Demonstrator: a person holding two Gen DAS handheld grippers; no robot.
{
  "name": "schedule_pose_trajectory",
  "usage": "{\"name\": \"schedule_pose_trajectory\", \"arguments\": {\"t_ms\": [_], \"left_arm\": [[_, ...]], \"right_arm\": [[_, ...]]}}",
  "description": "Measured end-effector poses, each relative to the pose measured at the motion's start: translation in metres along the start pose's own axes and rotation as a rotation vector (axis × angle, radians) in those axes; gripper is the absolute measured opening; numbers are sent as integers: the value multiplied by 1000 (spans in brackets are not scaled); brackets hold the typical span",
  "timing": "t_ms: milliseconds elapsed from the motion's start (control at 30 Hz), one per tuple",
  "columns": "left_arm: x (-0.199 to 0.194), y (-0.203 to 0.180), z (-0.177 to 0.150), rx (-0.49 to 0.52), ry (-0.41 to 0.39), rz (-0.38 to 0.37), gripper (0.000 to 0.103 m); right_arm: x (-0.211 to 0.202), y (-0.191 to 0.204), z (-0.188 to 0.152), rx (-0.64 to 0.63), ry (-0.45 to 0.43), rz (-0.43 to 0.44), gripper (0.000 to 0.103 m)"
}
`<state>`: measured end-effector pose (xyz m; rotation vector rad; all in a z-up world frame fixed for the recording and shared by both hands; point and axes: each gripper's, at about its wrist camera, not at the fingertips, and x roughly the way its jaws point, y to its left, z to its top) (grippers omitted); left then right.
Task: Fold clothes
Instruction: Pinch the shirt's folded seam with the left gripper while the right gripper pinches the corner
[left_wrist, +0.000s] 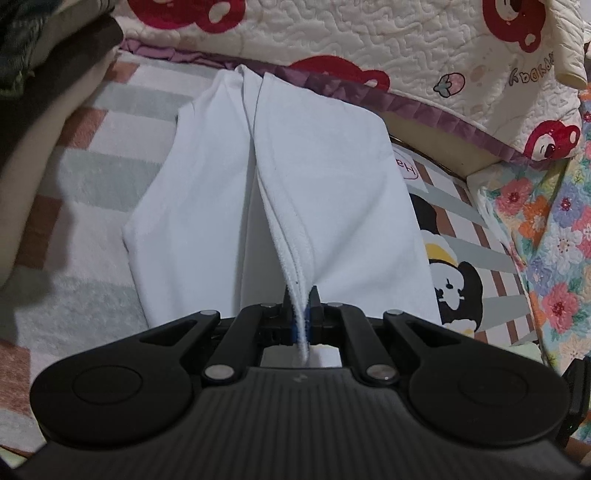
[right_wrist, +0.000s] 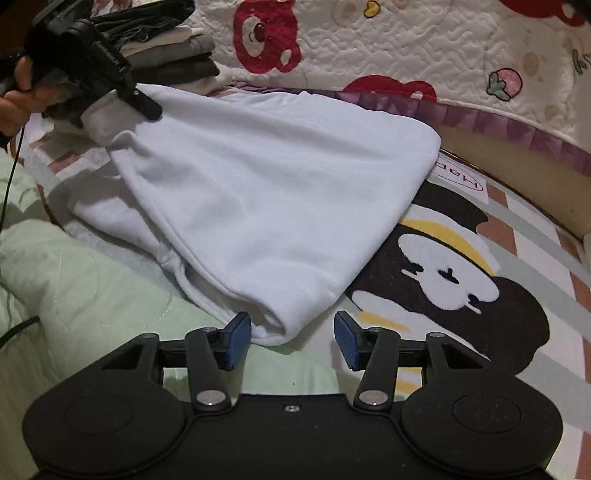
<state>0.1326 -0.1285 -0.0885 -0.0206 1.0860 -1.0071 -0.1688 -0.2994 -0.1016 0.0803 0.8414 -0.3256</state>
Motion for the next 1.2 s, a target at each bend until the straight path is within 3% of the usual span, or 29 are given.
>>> {"name": "schedule_pose_trajectory", "arguments": {"t_ms": [100,167,233,300,567,700,800,933,1100,1200], "left_arm": [[-6,-3,0,14,-14,-3,4],[-12,-5,0,24,-34,-12,4],[-22,-4,3,17,-54,-8,4],[-32,0,5,1,-72,-4,4],[-16,39,-27,-105,37,92,3],[-34,39,-22,-128,-13,42,3],[-35,44,-22,-137,7,51,3],[-12,50,-37,-77,95,168,3],[-26,53,-37,-17,85,254,0],[-38,68,-37,-108,101,185,1]], "right_arm": [[3,-8,-2,109,-5,25,53],[6,-16,-4,222,-3,60,45],[12,-19,-3,270,-5,79,29],[12,-13,0,201,-9,41,14],[11,-5,0,116,-1,5,14],[9,-2,1,87,-3,-13,14],[6,-2,3,76,-9,-28,14],[6,-2,0,73,-1,-36,13],[-1,4,1,32,-14,-65,13],[2,1,-3,74,-2,-44,13]]}}
